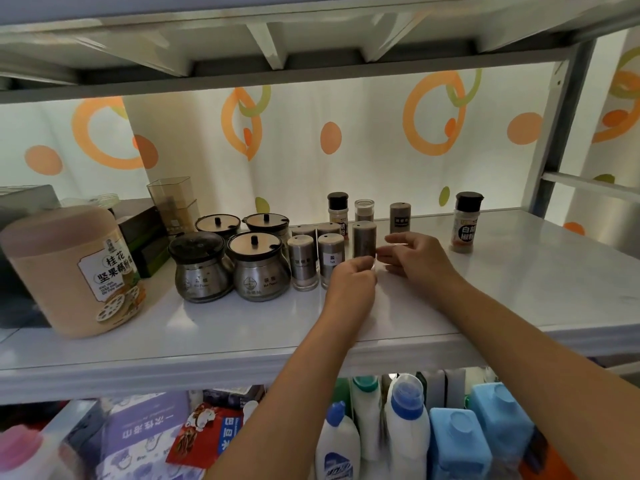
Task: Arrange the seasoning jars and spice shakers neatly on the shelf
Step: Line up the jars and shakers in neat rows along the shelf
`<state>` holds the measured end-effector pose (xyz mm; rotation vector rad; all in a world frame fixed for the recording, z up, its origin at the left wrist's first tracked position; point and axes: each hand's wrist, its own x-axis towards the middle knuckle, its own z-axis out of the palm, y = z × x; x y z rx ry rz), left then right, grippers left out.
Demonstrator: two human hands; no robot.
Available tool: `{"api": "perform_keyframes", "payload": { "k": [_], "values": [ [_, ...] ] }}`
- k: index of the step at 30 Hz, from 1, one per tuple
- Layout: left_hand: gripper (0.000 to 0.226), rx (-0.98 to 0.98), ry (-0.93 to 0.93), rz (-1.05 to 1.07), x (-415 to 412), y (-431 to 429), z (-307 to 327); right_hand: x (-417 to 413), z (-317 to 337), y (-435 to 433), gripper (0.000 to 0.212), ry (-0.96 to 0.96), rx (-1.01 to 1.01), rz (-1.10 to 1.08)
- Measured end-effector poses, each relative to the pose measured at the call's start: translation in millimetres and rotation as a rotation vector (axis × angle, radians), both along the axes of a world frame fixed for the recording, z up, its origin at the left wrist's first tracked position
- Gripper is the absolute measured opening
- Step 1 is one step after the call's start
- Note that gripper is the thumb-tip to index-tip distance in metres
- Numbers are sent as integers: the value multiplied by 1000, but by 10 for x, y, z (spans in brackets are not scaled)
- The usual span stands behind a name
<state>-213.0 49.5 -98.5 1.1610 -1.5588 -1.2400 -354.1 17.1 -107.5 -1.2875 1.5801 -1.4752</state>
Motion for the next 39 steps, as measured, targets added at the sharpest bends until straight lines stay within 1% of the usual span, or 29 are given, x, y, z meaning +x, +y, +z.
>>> {"api": "perform_keyframes", "payload": {
  "k": [7, 9, 13, 17, 21, 25, 39],
  "values": [
    [46, -17, -8, -6, 0, 14, -7, 40, 8, 48, 35, 69, 6, 80],
    [41, -19, 14, -17, -13, -3, -27, 58, 14, 69, 38, 122, 0, 107],
    [42, -26, 34, -14, -10, -21, -44, 80, 17, 95, 44, 218, 1, 146],
    [44, -34, 39, -21, 5, 18, -23, 74, 21, 99, 47, 228, 8, 150],
    [38, -33, 42, -27, 12, 28, -22, 79, 23, 100, 48, 225, 18, 155],
    [46, -22, 35, -36, 12, 17, -29, 70, 23, 90, 51, 214, 32, 168],
    [49, -16, 24, -50, 19, 22, -44, 57, 9, 82, 55, 220, 38, 163]
  ]
}}
